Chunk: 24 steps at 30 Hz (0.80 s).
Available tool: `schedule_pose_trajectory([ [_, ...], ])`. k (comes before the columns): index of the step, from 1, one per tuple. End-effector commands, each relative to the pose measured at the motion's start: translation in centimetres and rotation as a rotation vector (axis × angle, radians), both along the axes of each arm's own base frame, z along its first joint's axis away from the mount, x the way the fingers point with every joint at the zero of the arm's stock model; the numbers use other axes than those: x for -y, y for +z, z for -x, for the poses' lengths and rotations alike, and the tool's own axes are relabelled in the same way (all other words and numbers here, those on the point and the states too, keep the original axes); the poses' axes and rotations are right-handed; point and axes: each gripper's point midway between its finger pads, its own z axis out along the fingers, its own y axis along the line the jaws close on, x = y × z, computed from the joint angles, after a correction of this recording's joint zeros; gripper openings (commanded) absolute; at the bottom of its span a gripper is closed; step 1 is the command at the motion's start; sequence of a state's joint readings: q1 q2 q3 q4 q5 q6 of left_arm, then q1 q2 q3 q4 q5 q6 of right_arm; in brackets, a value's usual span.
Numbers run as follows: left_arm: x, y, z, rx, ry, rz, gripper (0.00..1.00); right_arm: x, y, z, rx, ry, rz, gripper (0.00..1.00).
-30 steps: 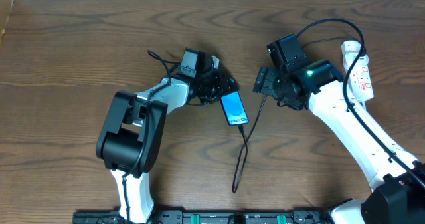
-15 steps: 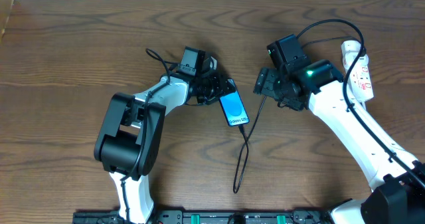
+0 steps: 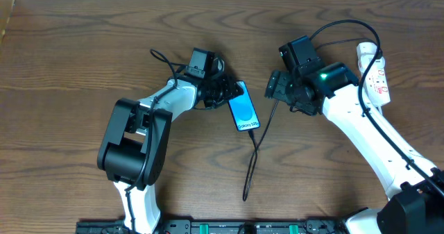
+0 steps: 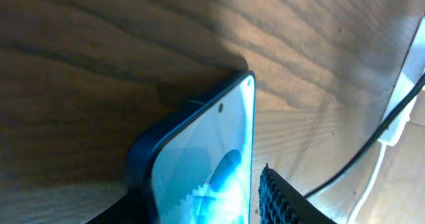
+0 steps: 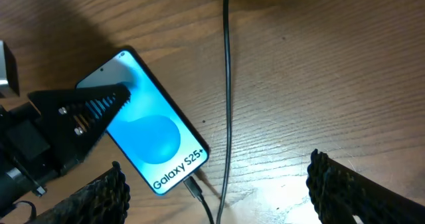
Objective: Plug charger to phone and switch on socket
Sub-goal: 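Lay the phone flat on the table with the left gripper, then open the left gripper and pull it back from the phone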
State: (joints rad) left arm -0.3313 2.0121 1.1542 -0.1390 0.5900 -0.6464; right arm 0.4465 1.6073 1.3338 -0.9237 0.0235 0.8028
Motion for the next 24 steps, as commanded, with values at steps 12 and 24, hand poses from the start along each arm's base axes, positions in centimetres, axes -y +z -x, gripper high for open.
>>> schedule_pose_trajectory([
  [12, -5.1, -5.7, 0.5, -0.028, 0.1, -0.291, 0.45, 0.2, 0.1, 0.2, 0.011, 0.007, 0.018, 0.86],
  [24, -5.4, -5.0, -0.2, 0.004, 0.115, -0.293, 0.45, 0.4, 0.1, 0.2, 0.009, 0.008, 0.029, 0.86],
])
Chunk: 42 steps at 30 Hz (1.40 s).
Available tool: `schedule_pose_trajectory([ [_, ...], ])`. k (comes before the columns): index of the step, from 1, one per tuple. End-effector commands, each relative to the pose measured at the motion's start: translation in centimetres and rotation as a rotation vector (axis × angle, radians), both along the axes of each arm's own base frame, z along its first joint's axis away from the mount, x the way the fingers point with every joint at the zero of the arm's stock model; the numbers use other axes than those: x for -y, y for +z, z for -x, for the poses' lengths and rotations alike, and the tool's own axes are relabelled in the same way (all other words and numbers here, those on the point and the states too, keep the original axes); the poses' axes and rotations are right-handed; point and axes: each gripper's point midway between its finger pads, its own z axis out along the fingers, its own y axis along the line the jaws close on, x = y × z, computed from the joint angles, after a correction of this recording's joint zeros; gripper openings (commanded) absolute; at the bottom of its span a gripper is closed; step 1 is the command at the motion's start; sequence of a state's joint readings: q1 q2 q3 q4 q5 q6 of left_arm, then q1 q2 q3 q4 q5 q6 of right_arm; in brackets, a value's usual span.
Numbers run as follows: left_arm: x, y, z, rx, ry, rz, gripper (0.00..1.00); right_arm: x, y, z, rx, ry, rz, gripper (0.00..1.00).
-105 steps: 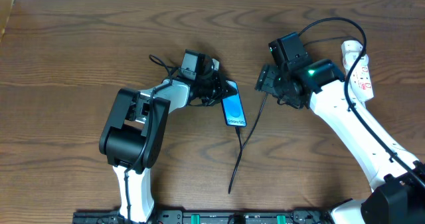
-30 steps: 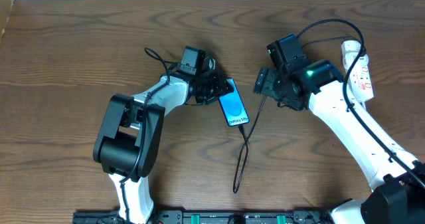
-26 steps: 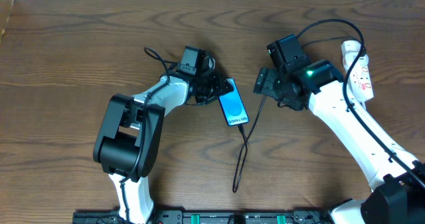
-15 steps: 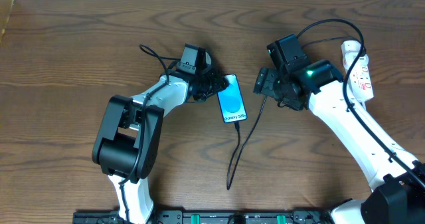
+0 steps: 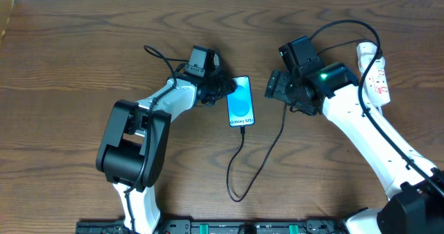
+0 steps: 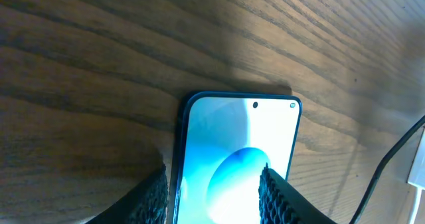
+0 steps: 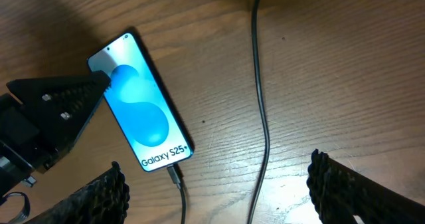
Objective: Plug charger to phone and switch on socket
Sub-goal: 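Open the left gripper and pull it back from the phone, then move the right gripper to the white power strip's switch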
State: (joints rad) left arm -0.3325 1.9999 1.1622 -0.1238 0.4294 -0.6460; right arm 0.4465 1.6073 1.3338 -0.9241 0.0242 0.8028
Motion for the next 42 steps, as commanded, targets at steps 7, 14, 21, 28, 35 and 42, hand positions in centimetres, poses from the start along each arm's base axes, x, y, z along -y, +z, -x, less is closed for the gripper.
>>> schedule_pose_trajectory([
  [7, -4.9, 1.1, -1.0, 0.081, 0.055, -0.143, 0.49, 0.5, 0.1, 0.2, 0.011, 0.016, 0.039, 0.86],
  [14, -7.0, 10.6, -1.5, 0.254, 0.097, -0.108, 0.5, 0.4, 0.2, -0.1, 0.025, 0.014, 0.036, 0.85],
  [21, -8.4, 18.9, 4.0, 0.417, -0.069, -0.2, 0.82, 0.3, 0.3, -0.4, 0.038, 0.013, 0.03, 0.9],
  [28, -13.0, 23.3, 8.8, 0.514, -0.054, -0.432, 0.88, 0.3, 0.3, -0.4, 0.037, 0.014, 0.03, 0.99],
  [35, -17.3, 26.0, 11.1, 0.564, 0.089, -0.601, 0.89, 0.3, 0.3, -0.3, 0.034, 0.014, 0.032, 0.99],
  [42, -17.4, 25.9, 11.4, 0.553, 0.084, -0.602, 0.9, 0.3, 0.3, -0.3, 0.034, 0.014, 0.032, 0.99],
])
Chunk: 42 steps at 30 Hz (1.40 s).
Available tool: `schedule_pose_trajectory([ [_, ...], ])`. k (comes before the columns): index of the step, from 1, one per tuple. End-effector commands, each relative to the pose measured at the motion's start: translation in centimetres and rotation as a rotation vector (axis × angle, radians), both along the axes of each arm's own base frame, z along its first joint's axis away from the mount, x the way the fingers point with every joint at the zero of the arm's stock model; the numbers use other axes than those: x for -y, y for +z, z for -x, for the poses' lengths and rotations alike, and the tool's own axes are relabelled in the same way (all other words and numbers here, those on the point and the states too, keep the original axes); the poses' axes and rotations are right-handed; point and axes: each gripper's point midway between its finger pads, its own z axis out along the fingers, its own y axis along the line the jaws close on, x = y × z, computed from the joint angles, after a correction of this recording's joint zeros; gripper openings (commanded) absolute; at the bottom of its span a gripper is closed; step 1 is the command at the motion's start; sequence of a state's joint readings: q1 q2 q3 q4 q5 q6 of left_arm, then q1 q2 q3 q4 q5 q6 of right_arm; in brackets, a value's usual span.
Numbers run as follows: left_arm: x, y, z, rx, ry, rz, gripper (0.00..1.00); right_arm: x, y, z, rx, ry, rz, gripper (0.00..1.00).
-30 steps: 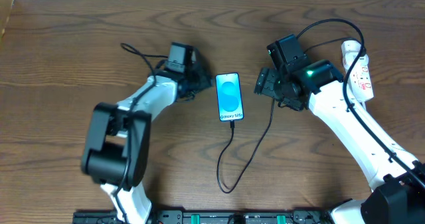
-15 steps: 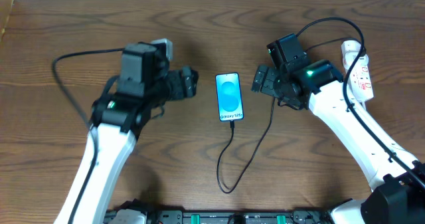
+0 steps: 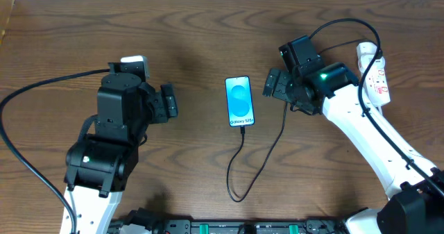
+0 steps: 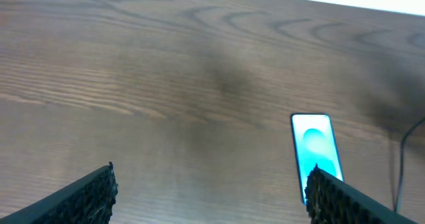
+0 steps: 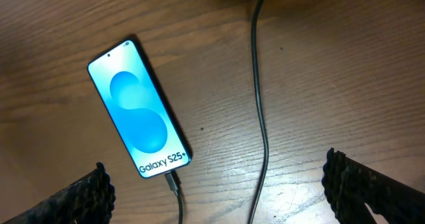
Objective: Plug charger to phone and switch on socket
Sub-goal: 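Move the right gripper to the white power strip's switch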
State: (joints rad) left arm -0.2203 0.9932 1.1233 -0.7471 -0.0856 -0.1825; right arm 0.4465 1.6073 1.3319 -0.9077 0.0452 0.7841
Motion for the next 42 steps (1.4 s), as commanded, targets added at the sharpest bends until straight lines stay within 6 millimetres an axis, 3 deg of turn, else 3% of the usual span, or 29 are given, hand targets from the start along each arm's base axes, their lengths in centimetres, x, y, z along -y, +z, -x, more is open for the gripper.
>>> schedule_pose_trajectory([
  [1, -0.7, -0.1, 0.0, -0.004, 0.022, -0.037, 0.9, 0.1, 0.1, 0.2, 0.007, 0.005, 0.015, 0.99],
  [7, -0.7, -0.4, -0.2, -0.016, 0.022, -0.04, 0.9, 0.2, 0.2, 0.2, 0.016, 0.072, 0.041, 0.99],
  [10, -0.6, -0.6, -0.3, -0.022, 0.022, -0.042, 0.9, -1.8, 0.9, -0.4, 0.072, 0.318, 0.0, 0.99],
  [12, -0.6, -0.7, -0.4, -0.026, 0.022, -0.042, 0.9, -2.4, 1.5, -0.4, 0.08, 0.391, -0.051, 0.99],
  [23, -0.6, -0.9, -0.4, -0.031, 0.021, -0.044, 0.9, -0.3, 4.2, -1.2, 0.099, 0.484, -0.202, 0.99],
  [27, -0.6, -0.9, -0.4, -0.031, 0.021, -0.044, 0.9, 2.2, 5.8, -2.0, 0.125, 0.491, -0.161, 0.99],
  [35, -0.6, -0.9, -0.4, -0.031, 0.021, -0.044, 0.9, 9.7, 11.8, -2.8, 0.189, 0.421, -0.086, 0.99],
  [42, -0.6, -0.9, -0.4, -0.031, 0.021, -0.044, 0.9, 16.8, 14.0, -2.3, 0.208, 0.284, -0.038, 0.99],
])
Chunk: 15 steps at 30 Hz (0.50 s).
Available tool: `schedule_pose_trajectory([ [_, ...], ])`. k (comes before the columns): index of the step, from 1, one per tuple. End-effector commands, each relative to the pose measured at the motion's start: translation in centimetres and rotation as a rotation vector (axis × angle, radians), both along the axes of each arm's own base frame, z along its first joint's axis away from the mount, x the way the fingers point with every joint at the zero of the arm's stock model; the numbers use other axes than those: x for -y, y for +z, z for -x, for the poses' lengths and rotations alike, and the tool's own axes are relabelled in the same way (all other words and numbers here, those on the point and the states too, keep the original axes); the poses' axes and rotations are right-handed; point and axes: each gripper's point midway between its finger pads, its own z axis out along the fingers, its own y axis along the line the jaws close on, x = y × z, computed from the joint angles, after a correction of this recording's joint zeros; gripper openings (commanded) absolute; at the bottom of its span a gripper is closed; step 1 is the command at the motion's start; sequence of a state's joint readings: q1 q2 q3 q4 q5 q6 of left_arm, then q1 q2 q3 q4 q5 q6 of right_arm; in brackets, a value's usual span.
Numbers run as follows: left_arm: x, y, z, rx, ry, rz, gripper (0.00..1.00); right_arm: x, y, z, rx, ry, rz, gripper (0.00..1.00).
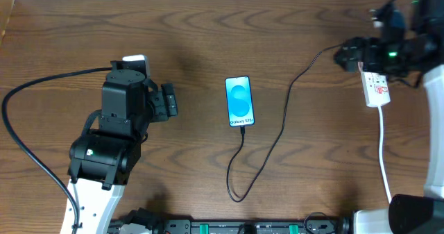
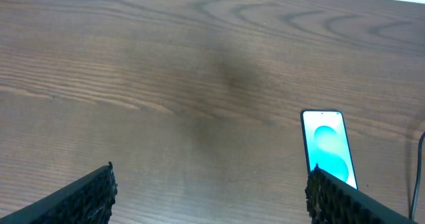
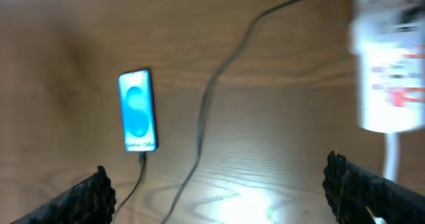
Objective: Plug charger to phone and switch on socket
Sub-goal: 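Move the right gripper to the white power strip's switch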
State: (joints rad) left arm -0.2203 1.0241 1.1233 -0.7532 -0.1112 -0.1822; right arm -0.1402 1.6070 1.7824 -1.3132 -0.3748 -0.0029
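Note:
The phone [image 1: 239,101] lies flat at the table's middle with its blue screen lit, and shows too in the left wrist view [image 2: 329,152] and the right wrist view [image 3: 137,110]. The black charger cable [image 1: 267,151] is plugged into its lower end and loops off toward the upper right. The white socket strip [image 1: 375,85] lies at the far right, blurred in the right wrist view [image 3: 388,71]. My right gripper [image 1: 347,54] hovers open just left of the strip [image 3: 219,197]. Left of the phone and well apart from it, my left gripper [image 1: 166,101] is open and holds nothing [image 2: 209,197].
The brown wooden table [image 1: 312,185] reaches a white edge along the back. A black cable of the left arm [image 1: 41,88] arcs over the table's left side. The strip's white cord [image 1: 383,157] runs down the right side.
My right gripper has moved from just right of the phone to the far right beside the socket strip, still open. The left arm, the phone and the plugged cable have hardly shifted.
First my left gripper was around the tilted phone's top end, with the cable in the phone. Then the phone lay straight with the gripper still at it. Later the left arm stood back at the left, open. The right gripper stayed open beside the phone and is now by the strip.

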Motion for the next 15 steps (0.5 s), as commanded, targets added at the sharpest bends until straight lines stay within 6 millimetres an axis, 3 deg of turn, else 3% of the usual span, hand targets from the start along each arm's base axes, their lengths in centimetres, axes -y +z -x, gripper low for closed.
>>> schedule_pose_trajectory([
  [1, -0.3, 0.1, 0.0, 0.001, 0.002, -0.019, 0.9, 3.3, 1.4, -0.1, 0.055, -0.025, 0.034, 0.99],
  [8, -0.3, 0.1, 0.0, 0.001, 0.002, -0.019, 0.9, 8.9, -1.1, -0.1, -0.013, -0.094, 0.034, 0.99],
  [15, -0.3, 0.1, 0.0, 0.001, 0.002, -0.019, 0.9, 12.1, -5.7, -3.5, -0.121, -0.102, -0.083, 0.99],
])
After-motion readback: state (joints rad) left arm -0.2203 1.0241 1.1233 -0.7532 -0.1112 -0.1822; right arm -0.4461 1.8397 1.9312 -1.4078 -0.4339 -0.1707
